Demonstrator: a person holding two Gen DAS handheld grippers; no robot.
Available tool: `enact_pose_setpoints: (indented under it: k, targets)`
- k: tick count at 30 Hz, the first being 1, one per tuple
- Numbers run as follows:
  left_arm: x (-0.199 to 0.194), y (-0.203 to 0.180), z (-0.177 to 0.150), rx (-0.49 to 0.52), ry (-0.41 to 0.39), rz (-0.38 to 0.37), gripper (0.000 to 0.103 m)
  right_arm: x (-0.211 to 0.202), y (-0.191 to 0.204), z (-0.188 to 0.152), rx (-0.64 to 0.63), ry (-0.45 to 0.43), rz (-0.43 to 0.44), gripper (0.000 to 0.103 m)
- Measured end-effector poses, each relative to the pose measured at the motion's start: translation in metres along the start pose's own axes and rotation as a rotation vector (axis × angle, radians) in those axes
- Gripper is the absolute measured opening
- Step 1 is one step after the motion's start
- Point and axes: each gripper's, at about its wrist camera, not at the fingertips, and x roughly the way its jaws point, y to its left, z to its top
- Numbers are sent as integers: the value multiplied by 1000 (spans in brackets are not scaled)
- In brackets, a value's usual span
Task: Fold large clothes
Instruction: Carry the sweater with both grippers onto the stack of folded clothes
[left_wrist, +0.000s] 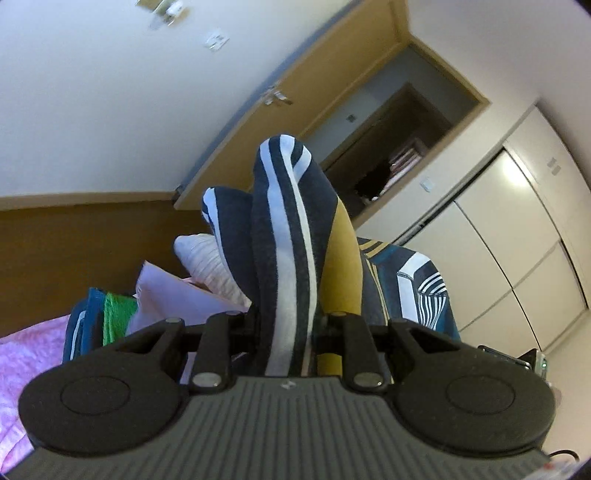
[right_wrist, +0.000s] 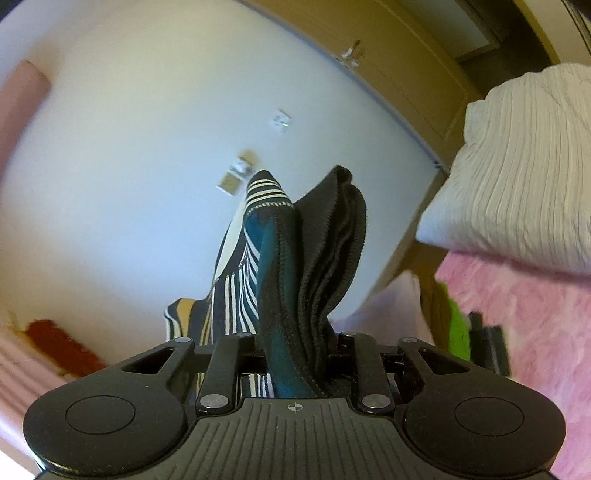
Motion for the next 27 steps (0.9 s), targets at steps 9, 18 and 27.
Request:
enact_pose_setpoints:
  k: [9, 18, 27]
  targets:
    - [83, 83, -2, -60, 70, 138, 21, 91, -78, -11, 35, 40, -165, 25]
    - [69, 77, -1, 44, 23, 214, 27, 57, -32, -40, -358, -195, -370, 52]
    - [38, -20, -77, 396, -37, 166, 28, 42, 2, -155, -621, -224, -380, 52]
